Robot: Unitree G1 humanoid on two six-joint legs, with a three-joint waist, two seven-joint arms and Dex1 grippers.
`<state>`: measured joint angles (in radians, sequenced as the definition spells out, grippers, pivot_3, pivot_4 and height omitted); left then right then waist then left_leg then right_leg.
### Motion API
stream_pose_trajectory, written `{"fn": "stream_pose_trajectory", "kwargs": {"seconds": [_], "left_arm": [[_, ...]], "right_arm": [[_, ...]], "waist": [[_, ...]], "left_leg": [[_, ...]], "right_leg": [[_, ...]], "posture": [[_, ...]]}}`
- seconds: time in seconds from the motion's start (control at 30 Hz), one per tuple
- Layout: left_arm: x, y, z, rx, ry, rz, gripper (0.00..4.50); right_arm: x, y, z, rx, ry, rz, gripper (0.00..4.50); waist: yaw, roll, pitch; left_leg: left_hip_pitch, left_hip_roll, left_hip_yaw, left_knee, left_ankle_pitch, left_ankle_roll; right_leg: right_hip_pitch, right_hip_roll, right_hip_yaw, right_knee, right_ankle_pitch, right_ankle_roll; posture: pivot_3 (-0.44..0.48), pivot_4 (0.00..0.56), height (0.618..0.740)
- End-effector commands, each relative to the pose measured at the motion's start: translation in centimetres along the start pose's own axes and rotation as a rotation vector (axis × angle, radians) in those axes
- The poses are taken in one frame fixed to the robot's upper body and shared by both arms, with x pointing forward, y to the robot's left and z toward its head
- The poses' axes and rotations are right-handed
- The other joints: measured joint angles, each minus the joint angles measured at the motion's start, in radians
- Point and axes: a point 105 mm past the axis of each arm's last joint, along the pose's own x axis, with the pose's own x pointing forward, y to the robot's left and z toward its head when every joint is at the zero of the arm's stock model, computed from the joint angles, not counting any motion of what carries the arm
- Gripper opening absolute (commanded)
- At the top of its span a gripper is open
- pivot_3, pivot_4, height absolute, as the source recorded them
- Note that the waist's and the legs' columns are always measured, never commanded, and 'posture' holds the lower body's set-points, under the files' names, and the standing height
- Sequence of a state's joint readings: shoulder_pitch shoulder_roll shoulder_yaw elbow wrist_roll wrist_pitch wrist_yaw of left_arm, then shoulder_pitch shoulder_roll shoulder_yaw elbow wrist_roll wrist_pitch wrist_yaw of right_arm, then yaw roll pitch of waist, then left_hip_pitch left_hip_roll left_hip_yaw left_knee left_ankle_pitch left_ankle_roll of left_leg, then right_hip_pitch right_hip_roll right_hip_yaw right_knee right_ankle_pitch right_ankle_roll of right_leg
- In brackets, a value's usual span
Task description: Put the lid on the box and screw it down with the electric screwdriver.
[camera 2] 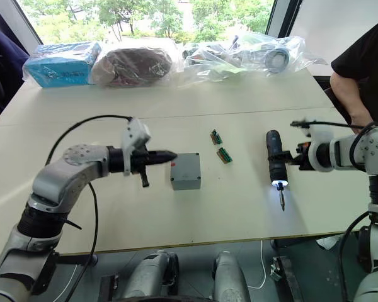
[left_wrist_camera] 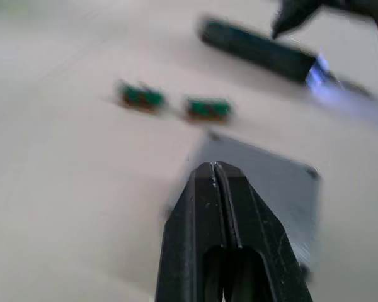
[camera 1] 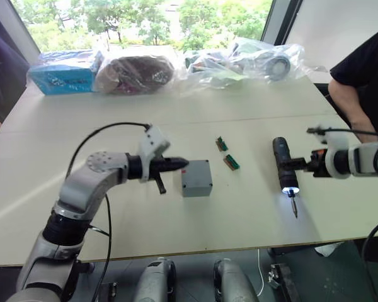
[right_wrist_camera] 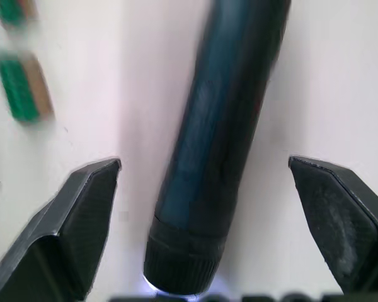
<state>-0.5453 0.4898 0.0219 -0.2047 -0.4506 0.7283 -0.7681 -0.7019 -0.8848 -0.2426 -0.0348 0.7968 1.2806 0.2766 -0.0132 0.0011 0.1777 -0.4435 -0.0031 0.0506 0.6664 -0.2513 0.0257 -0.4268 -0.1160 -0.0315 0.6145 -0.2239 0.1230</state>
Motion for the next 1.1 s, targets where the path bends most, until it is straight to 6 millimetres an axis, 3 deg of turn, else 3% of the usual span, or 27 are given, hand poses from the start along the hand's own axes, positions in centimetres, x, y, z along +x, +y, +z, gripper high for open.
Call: {"fn": "stream_pose_trajectory", "kwargs": {"seconds": [0.03, 0.17, 0.23, 0.37, 0.6, 0.83, 0.97, 1.1], "left_arm": [[-1.6, 1.2, -0.3, -0.015, 0.018, 0.020, 0.00], [-2.2, -0.7, -4.1, 0.009, 0.224, -0.115, 0.00], [-2.4, -1.1, -4.9, 0.011, 0.266, -0.151, 0.00], [-1.8, -2.0, -6.5, 0.058, 0.338, -0.225, 0.00], [-0.1, -3.2, -6.7, 0.101, 0.329, -0.310, 0.00], [1.8, -3.4, -6.4, 0.130, 0.290, -0.357, 0.00], [3.4, -2.4, -5.9, 0.134, 0.255, -0.336, 0.00], [3.7, -1.5, -5.9, 0.155, 0.254, -0.315, 0.00]], "right_arm": [[-1.8, 1.6, 2.0, -0.101, -0.140, -0.019, 4.49], [-2.6, 10.9, -3.2, -0.247, -0.090, 0.458, 4.49], [-2.9, 12.5, -5.0, -0.311, -0.053, 0.531, 4.49], [-1.7, 14.3, -8.6, -0.417, 0.009, 0.594, 4.49], [-0.5, 15.9, -11.1, -0.457, 0.024, 0.667, 4.49], [0.1, 17.1, -12.7, -0.411, 0.058, 0.711, 4.49], [-0.7, 19.0, -12.4, -0.312, 0.037, 0.767, 4.49], [-1.0, 19.5, -12.1, -0.283, 0.022, 0.763, 4.49]], "waist": [[0.004, 0.000, 0.000], [0.017, -0.008, -0.003], [0.019, -0.006, -0.001], [0.026, -0.009, -0.003], [0.026, -0.011, -0.003], [0.026, -0.011, -0.003], [0.027, -0.011, -0.003], [0.026, -0.011, -0.003]], "left_leg": [[0.000, 0.000, -0.001, 0.000, 0.000, 0.000], [0.000, 0.001, -0.002, 0.000, 0.000, -0.001], [0.000, 0.000, -0.001, 0.000, 0.000, -0.001], [0.000, -0.001, -0.001, 0.003, 0.000, -0.001], [0.001, 0.000, -0.001, 0.003, 0.001, -0.001], [0.001, -0.001, -0.002, 0.003, 0.001, -0.001], [0.001, -0.001, -0.002, 0.003, 0.001, -0.001], [0.001, -0.001, -0.002, 0.003, 0.001, -0.001]], "right_leg": [[0.000, 0.001, 0.000, 0.000, 0.000, 0.000], [0.003, 0.002, -0.002, -0.001, -0.001, 0.000], [0.003, 0.000, 0.000, -0.002, -0.001, 0.000], [0.004, -0.001, 0.000, -0.002, -0.001, -0.003], [0.003, -0.001, 0.000, 0.000, -0.002, -0.004], [0.003, 0.000, -0.001, 0.000, 0.000, -0.001], [0.004, 0.000, -0.001, 0.000, 0.000, -0.001], [0.004, 0.000, -0.001, 0.001, 0.000, -0.001]], "posture": [[0.000, 0.150, 0.740], [0.000, 0.150, 0.740], [0.000, 0.150, 0.740], [0.000, 0.150, 0.740], [0.000, 0.150, 0.740], [0.000, 0.150, 0.740], [0.000, 0.150, 0.740], [0.000, 0.150, 0.740]]}}
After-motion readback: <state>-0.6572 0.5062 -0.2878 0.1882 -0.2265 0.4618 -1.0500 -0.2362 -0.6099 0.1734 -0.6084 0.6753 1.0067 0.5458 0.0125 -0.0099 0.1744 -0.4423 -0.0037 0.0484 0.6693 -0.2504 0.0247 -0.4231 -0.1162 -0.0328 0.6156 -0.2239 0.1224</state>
